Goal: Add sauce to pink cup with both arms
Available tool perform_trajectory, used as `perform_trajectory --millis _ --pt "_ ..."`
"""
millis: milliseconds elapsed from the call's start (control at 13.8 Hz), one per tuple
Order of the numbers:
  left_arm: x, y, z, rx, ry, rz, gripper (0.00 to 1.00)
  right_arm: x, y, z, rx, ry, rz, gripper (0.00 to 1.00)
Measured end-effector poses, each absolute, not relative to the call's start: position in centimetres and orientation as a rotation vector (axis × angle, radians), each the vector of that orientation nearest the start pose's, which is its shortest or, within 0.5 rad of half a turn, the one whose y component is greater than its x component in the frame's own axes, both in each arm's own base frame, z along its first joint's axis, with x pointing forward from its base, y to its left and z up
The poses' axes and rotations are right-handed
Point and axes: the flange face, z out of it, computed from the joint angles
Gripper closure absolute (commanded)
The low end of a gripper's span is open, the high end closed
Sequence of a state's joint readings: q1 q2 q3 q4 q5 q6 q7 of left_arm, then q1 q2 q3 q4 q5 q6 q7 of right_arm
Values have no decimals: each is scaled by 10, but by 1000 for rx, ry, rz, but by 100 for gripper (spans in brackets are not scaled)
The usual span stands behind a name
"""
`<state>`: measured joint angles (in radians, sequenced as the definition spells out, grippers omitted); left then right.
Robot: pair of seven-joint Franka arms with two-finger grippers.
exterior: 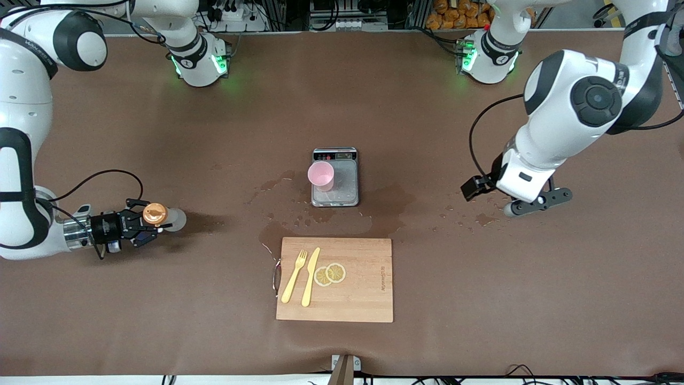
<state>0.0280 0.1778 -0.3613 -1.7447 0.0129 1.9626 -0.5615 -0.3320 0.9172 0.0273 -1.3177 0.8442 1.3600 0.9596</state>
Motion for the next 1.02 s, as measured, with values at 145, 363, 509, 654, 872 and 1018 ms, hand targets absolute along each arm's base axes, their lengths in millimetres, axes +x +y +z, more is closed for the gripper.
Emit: perform_trajectory --millis 145,363,509,654,872,1018 --pt "587 -167 486 -3185 -262 -32 0 657 -98 200 -1672 1537 1350 56" --pt "581 -130 504 -3169 -82 -12 0 669 -67 229 -1802 1607 1334 57" --pt "573 -105 520 -3150 11 -3 0 677 -41 253 -1896 1662 1288 57" --pt "564 -87 536 -3140 79 -3 0 682 -17 279 -1999 1716 1213 57" --pt "549 -88 551 -3130 135 46 0 686 31 323 -2147 1806 1069 57" --pt "540 -98 560 -3126 167 49 0 685 56 337 -2197 1825 1032 57"
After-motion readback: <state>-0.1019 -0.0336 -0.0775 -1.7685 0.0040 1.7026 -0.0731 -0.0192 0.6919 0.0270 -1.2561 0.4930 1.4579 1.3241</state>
